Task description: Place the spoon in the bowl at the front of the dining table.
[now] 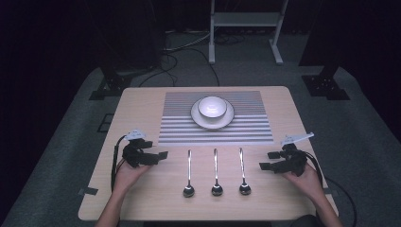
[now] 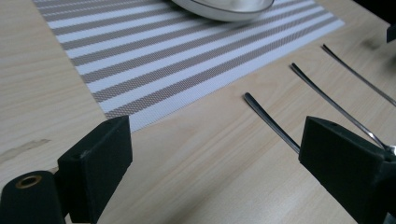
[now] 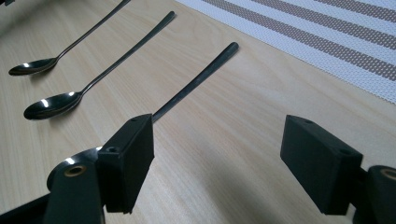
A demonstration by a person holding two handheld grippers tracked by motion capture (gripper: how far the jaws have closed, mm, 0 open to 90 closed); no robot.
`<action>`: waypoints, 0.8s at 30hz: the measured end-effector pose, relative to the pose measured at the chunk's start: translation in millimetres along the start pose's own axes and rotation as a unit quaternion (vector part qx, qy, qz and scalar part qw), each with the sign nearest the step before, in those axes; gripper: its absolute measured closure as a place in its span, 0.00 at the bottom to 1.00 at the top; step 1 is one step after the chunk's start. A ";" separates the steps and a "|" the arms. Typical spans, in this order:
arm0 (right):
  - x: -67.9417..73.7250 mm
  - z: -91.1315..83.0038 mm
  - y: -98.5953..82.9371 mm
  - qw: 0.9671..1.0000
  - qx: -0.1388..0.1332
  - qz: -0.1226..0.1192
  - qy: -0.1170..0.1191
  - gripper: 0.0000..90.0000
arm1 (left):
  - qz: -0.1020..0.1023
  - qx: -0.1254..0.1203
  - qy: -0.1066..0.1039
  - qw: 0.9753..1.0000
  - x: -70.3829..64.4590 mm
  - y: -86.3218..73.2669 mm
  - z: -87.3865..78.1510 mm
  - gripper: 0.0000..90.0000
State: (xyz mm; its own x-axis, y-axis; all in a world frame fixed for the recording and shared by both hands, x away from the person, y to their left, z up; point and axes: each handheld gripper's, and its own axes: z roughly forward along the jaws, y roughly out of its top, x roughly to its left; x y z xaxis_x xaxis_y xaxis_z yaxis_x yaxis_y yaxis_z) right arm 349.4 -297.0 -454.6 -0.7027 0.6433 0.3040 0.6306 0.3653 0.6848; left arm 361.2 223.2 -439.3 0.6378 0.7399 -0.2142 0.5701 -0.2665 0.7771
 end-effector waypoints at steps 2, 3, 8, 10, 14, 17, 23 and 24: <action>0.2 0.7 0.3 1.000 0.002 -0.002 -0.001 0.27 | 0.004 0.001 -0.003 1.000 -4.0 1.3 3.0 0.10; 0.5 0.8 0.3 1.000 0.003 -0.002 -0.001 0.27 | 0.004 0.001 -0.003 1.000 -4.0 1.3 3.0 0.10; 0.9 -0.9 0.0 1.000 -0.001 -0.003 -0.003 0.26 | 0.021 0.006 -0.027 0.999 -22.8 7.3 9.8 0.10; 1.2 -2.5 -0.1 1.000 -0.005 -0.003 -0.004 0.26 | 0.032 0.008 -0.033 0.999 -31.0 10.0 13.0 0.10; 1.8 -2.8 -0.6 1.000 -0.003 -0.004 -0.006 0.26 | 0.052 0.016 -0.048 0.997 -47.3 13.7 21.1 0.10; 2.2 -2.0 -0.5 1.000 0.000 -0.005 -0.007 0.26 | 0.062 0.020 -0.055 0.996 -54.6 14.8 24.6 0.10; 2.5 -0.7 -0.1 1.000 0.001 -0.008 -0.008 0.26 | 0.082 0.029 -0.075 0.993 -74.3 16.3 36.8 0.10; 2.1 -0.7 -0.4 1.000 0.002 -0.008 -0.008 0.26 | 0.085 0.033 -0.078 0.993 -77.0 16.5 38.7 0.10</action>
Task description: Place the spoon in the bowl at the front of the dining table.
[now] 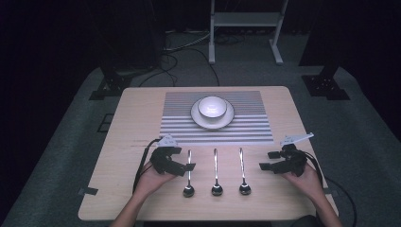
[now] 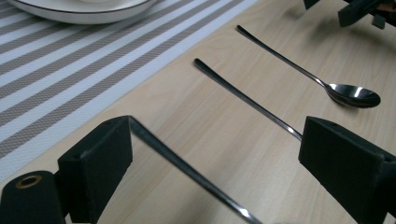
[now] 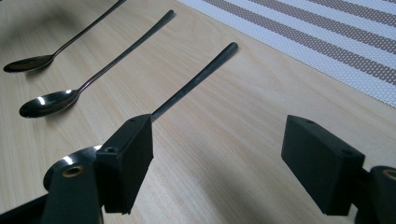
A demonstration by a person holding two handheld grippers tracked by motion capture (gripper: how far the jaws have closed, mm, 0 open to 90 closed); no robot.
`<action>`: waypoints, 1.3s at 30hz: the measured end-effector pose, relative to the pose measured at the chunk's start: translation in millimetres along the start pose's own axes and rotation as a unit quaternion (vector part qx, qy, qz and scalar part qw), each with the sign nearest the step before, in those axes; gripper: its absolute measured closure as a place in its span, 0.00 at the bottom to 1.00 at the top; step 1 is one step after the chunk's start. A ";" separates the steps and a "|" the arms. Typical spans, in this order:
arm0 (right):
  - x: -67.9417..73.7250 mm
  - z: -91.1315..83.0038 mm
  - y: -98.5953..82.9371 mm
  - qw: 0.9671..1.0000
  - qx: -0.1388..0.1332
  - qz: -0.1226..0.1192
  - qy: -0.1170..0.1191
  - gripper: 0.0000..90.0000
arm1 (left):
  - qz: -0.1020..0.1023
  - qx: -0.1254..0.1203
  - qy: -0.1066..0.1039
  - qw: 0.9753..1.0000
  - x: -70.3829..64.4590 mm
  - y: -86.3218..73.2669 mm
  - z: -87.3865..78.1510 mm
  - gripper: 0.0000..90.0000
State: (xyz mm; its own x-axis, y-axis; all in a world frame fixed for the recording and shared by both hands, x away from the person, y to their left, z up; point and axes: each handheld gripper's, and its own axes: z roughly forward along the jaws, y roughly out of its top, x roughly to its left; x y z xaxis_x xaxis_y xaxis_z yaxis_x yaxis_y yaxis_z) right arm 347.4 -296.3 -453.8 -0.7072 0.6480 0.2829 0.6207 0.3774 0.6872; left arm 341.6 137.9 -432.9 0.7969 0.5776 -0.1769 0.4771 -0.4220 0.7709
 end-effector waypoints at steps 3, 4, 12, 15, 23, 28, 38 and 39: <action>-0.4 0.0 -0.4 1.000 0.001 0.002 0.001 0.26 | 0.009 0.007 -0.009 1.000 -8.3 1.7 6.3 0.10; -0.3 0.0 -0.2 1.000 0.001 0.002 0.001 0.26 | 0.015 0.010 -0.015 1.000 -13.8 3.5 9.7 0.10; -0.6 -1.8 -0.2 1.000 -0.003 0.003 -0.001 0.26 | 0.045 0.023 -0.043 0.998 -32.5 11.9 23.6 0.10; -1.1 -3.0 -0.3 1.000 -0.007 0.005 -0.001 0.26 | 0.056 0.025 -0.051 0.997 -41.0 15.0 28.9 0.10; -1.2 -3.6 -1.0 1.000 -0.005 0.004 -0.004 0.26 | 0.079 0.045 -0.065 0.994 -58.8 15.9 43.5 0.17; 0.1 -2.3 -0.6 1.000 -0.003 0.001 -0.004 0.26 | 0.108 0.052 -0.087 0.989 -69.2 14.8 46.6 0.33; 1.7 -0.7 -0.3 1.000 0.001 -0.001 -0.001 0.26 | 0.154 0.084 -0.101 0.979 -83.6 10.8 53.8 0.72; 1.7 -0.5 -0.3 1.000 0.001 -0.001 0.000 0.26 | 0.157 0.087 -0.100 0.979 -84.2 9.8 55.1 0.74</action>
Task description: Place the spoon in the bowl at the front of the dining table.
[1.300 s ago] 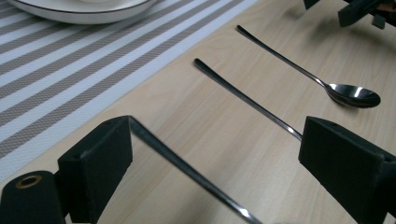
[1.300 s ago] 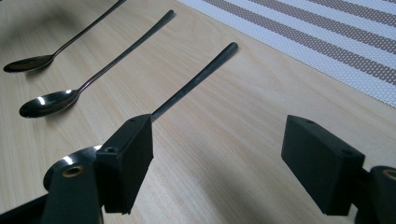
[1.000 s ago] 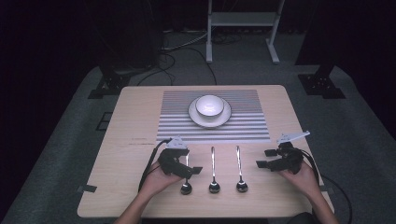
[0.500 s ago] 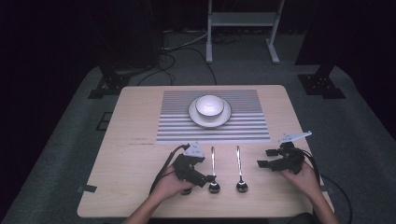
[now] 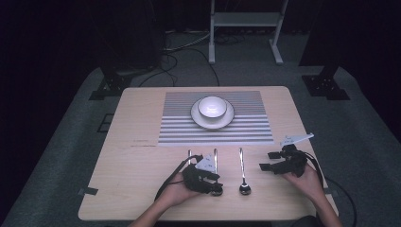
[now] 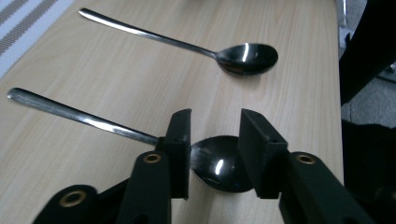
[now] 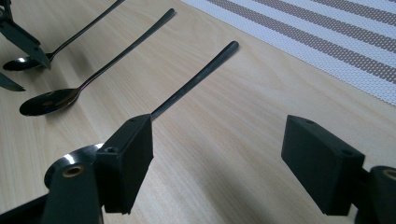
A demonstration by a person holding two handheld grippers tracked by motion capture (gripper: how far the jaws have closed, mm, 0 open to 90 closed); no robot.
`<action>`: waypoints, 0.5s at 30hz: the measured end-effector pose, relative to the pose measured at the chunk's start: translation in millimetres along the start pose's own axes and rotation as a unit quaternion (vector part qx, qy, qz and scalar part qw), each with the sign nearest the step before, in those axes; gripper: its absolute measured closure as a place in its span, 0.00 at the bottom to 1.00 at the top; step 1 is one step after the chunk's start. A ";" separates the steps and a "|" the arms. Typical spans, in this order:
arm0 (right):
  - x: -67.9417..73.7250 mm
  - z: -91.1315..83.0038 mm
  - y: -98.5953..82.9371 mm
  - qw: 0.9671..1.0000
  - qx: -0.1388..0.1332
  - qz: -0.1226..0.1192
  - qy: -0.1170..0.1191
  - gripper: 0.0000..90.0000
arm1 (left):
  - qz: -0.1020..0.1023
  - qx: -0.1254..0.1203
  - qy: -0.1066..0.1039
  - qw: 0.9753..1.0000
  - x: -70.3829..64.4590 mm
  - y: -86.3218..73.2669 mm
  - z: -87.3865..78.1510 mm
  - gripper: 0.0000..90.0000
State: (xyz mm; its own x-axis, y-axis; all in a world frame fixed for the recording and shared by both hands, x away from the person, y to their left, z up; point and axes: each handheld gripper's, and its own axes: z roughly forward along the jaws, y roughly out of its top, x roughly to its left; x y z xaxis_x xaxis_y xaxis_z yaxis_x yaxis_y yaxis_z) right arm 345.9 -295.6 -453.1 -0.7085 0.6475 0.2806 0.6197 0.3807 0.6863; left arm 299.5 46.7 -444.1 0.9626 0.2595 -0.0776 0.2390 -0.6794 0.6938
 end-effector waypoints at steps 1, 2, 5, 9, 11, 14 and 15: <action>0.1 0.1 0.0 1.000 0.000 0.000 0.000 0.26 | 0.000 0.000 0.000 1.000 0.0 0.0 0.0 0.76; 0.3 0.3 0.0 1.000 0.000 -0.001 0.001 0.26 | 0.002 0.008 -0.004 1.000 -0.6 -0.6 2.7 0.76; 0.7 1.0 0.2 1.000 0.002 -0.002 0.004 0.26 | 0.006 0.015 -0.004 1.000 -1.5 -1.4 5.8 0.76; 1.5 0.8 2.5 1.000 -0.004 -0.004 0.004 0.26 | 0.011 0.025 -0.010 1.000 -3.8 -2.5 9.7 0.77; 2.7 1.3 3.8 1.000 -0.004 -0.006 0.003 0.26 | 0.018 0.035 -0.008 0.999 -5.7 -2.5 12.0 0.77; 5.1 3.2 5.5 1.000 0.004 -0.003 0.008 0.26 | 0.027 0.046 -0.004 0.999 -9.9 -3.1 16.9 0.79; 5.4 4.4 6.3 1.000 0.008 0.000 0.013 0.26 | 0.035 0.054 0.003 0.998 -11.5 -3.2 18.2 0.79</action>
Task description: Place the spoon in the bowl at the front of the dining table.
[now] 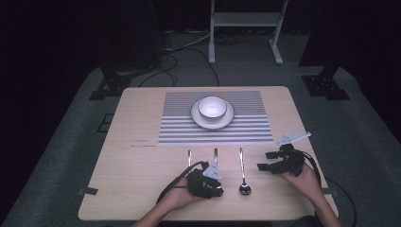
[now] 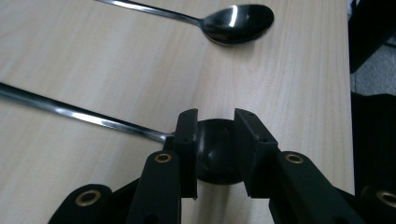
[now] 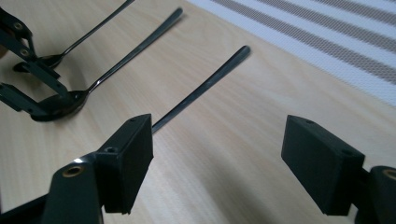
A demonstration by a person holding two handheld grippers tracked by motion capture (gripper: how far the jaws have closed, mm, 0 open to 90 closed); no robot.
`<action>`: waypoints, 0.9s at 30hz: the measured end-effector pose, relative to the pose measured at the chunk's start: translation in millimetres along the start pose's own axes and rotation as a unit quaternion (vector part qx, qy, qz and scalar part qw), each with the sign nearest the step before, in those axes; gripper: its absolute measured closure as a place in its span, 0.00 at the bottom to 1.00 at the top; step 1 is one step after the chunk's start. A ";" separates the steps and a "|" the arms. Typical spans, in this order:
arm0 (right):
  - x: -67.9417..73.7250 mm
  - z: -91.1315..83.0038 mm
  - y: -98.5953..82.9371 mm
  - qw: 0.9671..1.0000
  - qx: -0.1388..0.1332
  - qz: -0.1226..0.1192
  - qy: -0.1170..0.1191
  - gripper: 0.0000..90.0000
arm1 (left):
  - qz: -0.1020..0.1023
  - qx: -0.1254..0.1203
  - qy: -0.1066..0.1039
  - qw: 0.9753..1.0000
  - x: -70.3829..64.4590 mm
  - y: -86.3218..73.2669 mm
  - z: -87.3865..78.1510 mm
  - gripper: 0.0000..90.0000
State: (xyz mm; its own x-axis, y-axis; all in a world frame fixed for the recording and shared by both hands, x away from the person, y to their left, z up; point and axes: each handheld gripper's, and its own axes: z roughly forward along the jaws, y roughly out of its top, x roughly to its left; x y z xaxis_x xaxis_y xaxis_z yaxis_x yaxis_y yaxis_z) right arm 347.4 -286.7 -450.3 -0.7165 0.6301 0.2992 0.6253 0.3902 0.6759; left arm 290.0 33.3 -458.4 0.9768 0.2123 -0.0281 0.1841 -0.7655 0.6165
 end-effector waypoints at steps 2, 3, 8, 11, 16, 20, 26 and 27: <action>2.7 0.7 3.9 1.000 0.001 -0.001 0.001 0.26 | 0.006 0.001 0.004 1.000 -2.2 -1.0 2.5 0.79; 4.4 0.8 7.2 1.000 0.003 0.003 0.007 0.26 | 0.005 0.000 0.005 1.000 -2.6 -1.1 2.6 0.79; 17.2 7.3 29.8 1.000 0.019 0.011 0.021 0.19 | -0.005 -0.008 0.001 1.000 -1.1 -3.6 2.3 0.79; 26.9 16.9 42.5 0.999 0.043 -0.007 0.015 0.17 | -0.007 -0.013 0.004 1.000 -1.7 -4.4 2.7 0.79; 35.2 33.3 58.1 0.998 0.063 -0.025 0.017 0.18 | -0.007 -0.019 0.009 1.000 -2.9 -5.2 3.2 0.79; 38.6 47.2 67.2 0.996 0.078 -0.032 0.020 0.18 | -0.002 -0.016 0.009 1.000 -2.7 -5.5 2.7 0.79; 47.0 59.3 79.0 0.994 0.092 -0.047 0.030 0.18 | -0.007 -0.024 0.008 1.000 -1.9 -7.0 3.3 0.79; 49.5 62.9 83.4 0.993 0.097 -0.054 0.029 0.18 | -0.005 -0.024 0.011 1.000 -1.8 -6.9 3.1 0.79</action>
State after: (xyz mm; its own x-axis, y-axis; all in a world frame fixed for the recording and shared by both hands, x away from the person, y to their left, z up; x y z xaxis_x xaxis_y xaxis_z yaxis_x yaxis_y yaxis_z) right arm 383.5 -180.8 -421.4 -0.7962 0.5393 0.2742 0.5871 0.5792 0.5655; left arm 287.3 36.3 -465.1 0.9722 0.2333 -0.0175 0.1878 -0.7335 0.6532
